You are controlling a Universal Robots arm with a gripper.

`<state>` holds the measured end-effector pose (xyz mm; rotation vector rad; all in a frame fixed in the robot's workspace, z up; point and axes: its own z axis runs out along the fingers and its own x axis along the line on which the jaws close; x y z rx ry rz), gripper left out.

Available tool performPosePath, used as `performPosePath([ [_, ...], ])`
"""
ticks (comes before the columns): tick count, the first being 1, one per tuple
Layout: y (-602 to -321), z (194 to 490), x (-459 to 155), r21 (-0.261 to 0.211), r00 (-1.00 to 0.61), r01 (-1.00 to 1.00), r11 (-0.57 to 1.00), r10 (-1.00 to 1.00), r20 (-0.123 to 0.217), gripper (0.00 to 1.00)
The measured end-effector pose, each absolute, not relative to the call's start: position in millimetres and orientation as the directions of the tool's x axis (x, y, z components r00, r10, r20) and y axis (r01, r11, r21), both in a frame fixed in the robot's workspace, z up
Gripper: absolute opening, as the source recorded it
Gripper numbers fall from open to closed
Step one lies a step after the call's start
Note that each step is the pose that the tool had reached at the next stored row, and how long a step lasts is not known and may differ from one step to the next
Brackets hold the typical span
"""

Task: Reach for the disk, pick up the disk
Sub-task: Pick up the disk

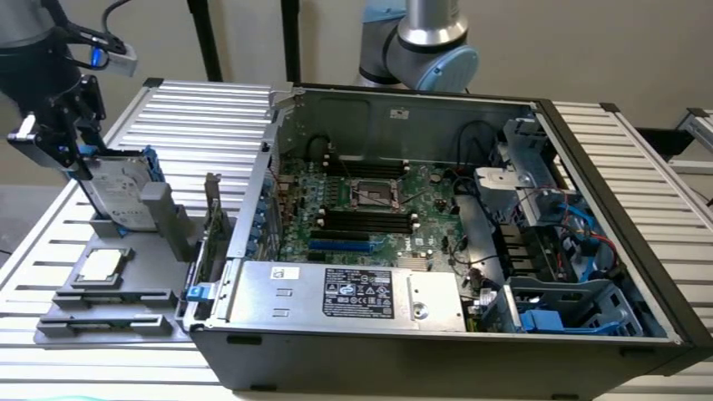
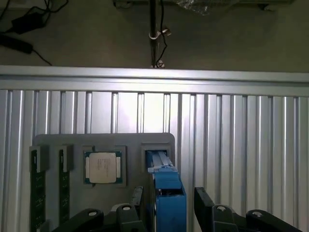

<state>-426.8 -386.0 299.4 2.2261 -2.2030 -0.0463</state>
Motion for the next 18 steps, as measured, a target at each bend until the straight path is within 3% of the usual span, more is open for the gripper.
performPosePath([
  [18,-386.3,294.6,-429.2,0.005,0.011,-1.0,-0.011,-1.0,-0.014,0.52],
])
